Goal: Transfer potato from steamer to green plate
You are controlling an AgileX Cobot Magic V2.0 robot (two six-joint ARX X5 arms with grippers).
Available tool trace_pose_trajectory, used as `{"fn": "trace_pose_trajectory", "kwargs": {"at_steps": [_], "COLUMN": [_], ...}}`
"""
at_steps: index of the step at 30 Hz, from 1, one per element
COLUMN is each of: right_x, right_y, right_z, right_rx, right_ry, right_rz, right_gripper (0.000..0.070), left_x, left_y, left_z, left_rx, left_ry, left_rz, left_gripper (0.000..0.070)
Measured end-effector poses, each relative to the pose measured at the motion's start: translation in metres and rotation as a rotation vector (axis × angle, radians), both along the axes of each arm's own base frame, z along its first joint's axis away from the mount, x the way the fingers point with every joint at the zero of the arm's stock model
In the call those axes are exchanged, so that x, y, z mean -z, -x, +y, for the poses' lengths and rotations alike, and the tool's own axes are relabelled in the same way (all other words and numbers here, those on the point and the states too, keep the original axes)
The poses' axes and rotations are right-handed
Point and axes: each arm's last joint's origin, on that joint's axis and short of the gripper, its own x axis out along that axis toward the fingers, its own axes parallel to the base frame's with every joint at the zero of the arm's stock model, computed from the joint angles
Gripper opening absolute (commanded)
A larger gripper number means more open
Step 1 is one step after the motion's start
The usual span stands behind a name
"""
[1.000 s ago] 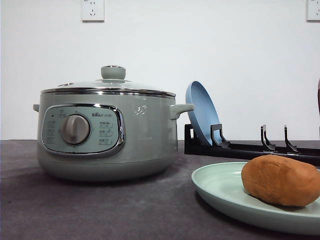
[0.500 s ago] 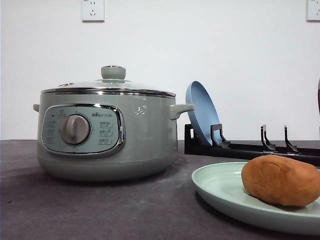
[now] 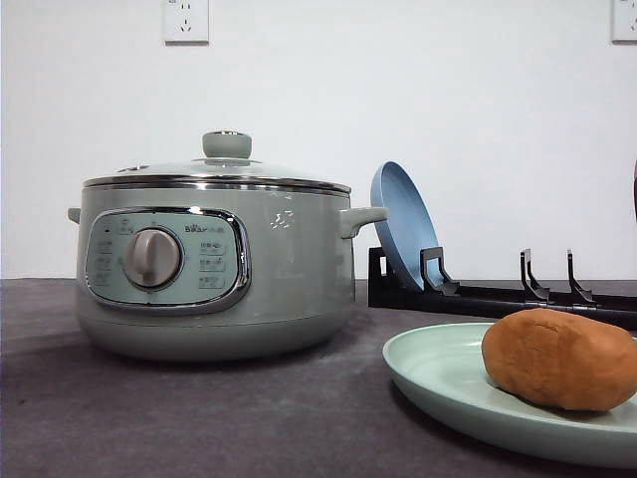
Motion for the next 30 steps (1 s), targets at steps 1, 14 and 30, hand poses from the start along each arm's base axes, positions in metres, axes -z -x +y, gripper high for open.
{"fn": "trace_pose_trajectory", "kwargs": {"at_steps": [1,14,30], "right_x": [0.0,0.0,0.0], "right_y": [0.0,0.0,0.0], "right_z": [0.0,0.0,0.0], "right_rx": [0.0,0.0,0.0], "right_ry": [0.0,0.0,0.0], "right_rz": [0.0,0.0,0.0], "right_gripper": [0.0007,0.0007,0.0007], "left_x": [0.011,0.138,0.167], "left_y": [-0.002,-0.007,-0.01], "left_z": [0.002,0.023,0.032], "left_rx": [-0.028,-0.255,-0.467], "left_ry": [0.002,-0.036,-0.077], "left_rz": [-0.026,0.086,0.037], "left_gripper": [0.0,0.0,0.0]}}
